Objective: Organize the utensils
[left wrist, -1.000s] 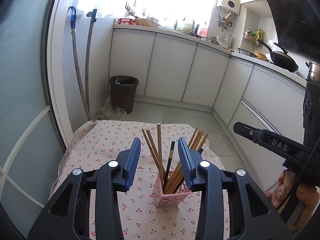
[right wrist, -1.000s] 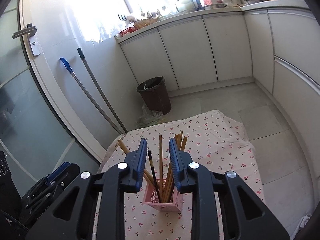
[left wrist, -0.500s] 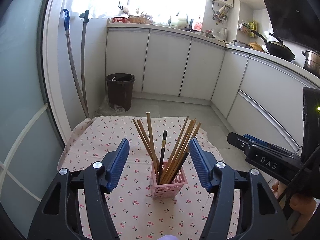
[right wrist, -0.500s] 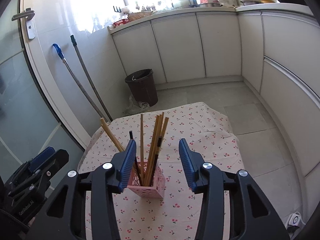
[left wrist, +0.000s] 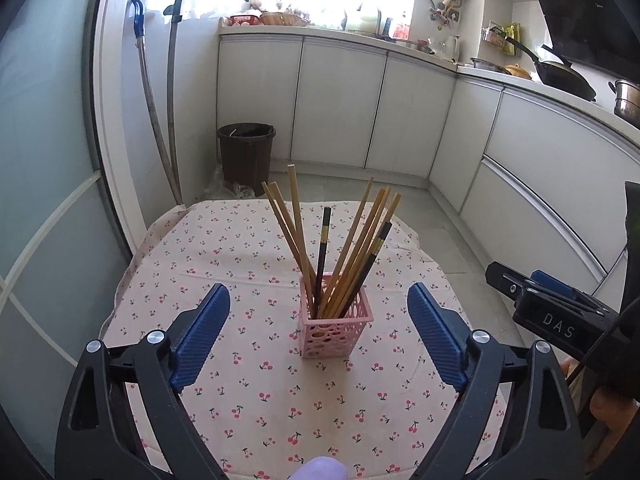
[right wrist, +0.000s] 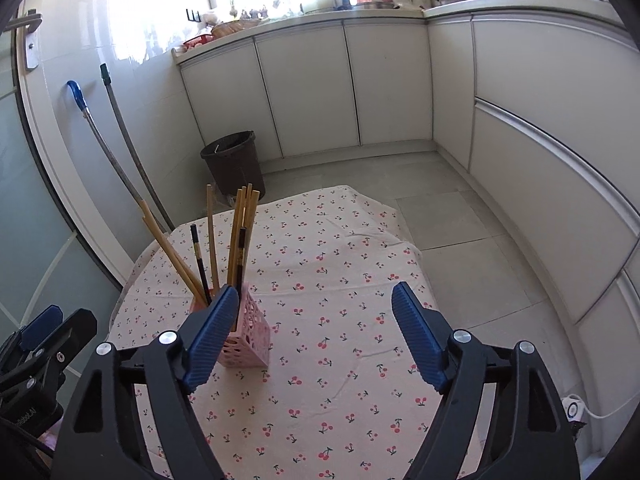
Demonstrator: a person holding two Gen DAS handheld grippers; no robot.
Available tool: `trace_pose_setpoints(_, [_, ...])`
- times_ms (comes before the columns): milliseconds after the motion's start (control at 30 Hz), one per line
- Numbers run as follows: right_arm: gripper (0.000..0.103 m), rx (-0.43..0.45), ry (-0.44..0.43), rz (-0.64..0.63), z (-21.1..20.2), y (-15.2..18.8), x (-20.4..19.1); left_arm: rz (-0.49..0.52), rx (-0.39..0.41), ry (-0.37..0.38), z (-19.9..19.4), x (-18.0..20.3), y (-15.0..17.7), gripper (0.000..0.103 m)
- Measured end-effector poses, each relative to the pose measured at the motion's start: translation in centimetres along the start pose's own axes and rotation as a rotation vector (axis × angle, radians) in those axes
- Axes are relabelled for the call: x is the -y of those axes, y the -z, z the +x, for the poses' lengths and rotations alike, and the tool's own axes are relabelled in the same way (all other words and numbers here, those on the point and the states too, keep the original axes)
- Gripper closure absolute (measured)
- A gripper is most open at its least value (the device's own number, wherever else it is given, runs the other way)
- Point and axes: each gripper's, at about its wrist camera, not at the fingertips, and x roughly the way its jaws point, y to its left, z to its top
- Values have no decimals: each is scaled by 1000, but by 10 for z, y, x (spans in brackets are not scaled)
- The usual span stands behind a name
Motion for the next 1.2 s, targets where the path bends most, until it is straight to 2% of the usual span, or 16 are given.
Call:
trace_pose_setpoints(200, [17,-1,46,-9,-8,24,8,10,-6,-21,-3,6,19,11])
trace_pose_setpoints(367, [14,-5,100,-31,-14,49,14,3,-52,-17,0,12,39,8])
trace_pose_setpoints(500, [11,-3,138,-25,-21,63,19,26,-37,-66,-1,20,51,7])
trace_pose_setpoints(733, [10,27,165,-29,-30,70,21,91,-11,-126,-2,31,59,7])
trace_pose_setpoints(933, [10,27,176,-27,-30,71,22,89,0,-147,-2,32,56,7])
trace_pose_setpoints(1200, [10,9,167,-26,-26,73,23,79,-29,-148,5,29,57,7])
